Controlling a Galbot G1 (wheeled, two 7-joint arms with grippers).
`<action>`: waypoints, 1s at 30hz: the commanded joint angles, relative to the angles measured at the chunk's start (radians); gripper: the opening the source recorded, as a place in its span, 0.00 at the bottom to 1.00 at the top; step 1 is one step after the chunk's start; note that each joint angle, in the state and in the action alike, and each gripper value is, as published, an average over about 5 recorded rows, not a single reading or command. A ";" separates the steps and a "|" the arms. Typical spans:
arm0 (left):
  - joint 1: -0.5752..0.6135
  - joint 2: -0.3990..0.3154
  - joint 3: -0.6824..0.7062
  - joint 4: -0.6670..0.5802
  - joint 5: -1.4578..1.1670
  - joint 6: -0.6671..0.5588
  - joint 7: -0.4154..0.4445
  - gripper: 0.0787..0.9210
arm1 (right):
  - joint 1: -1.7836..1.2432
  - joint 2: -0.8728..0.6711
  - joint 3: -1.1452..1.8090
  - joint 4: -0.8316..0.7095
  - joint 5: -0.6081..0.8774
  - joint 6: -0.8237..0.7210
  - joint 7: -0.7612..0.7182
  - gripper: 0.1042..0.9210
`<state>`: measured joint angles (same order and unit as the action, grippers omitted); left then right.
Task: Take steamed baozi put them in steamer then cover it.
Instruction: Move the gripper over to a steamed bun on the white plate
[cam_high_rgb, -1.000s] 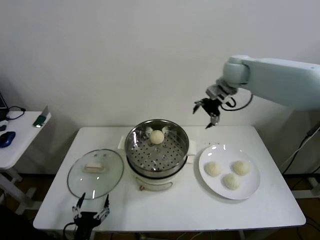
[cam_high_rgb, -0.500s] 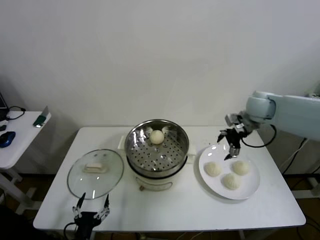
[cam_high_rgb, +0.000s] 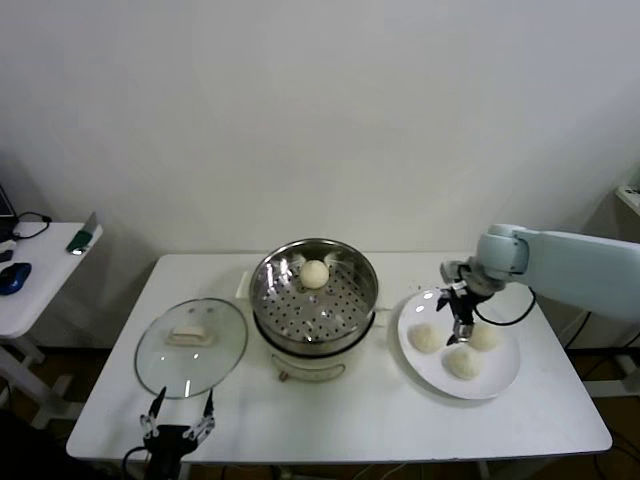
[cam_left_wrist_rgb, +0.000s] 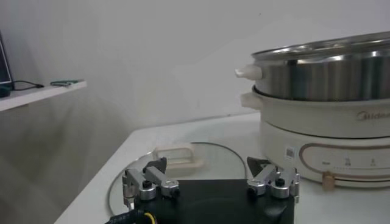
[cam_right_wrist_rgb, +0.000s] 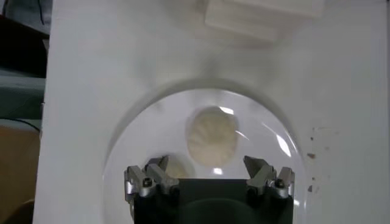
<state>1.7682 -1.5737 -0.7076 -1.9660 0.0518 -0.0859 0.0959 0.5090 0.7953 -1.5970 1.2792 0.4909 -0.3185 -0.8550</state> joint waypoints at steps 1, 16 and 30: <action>0.003 0.002 -0.002 0.002 0.001 -0.002 -0.001 0.88 | -0.130 0.037 0.084 -0.077 -0.074 -0.025 0.025 0.88; 0.007 0.000 -0.004 0.001 0.004 -0.006 -0.002 0.88 | -0.190 0.076 0.132 -0.127 -0.102 -0.025 0.037 0.88; 0.002 0.000 -0.006 0.007 0.004 -0.008 -0.002 0.88 | -0.202 0.097 0.143 -0.150 -0.111 -0.018 0.035 0.87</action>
<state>1.7714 -1.5735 -0.7148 -1.9598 0.0555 -0.0933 0.0933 0.3205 0.8867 -1.4647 1.1438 0.3885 -0.3360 -0.8215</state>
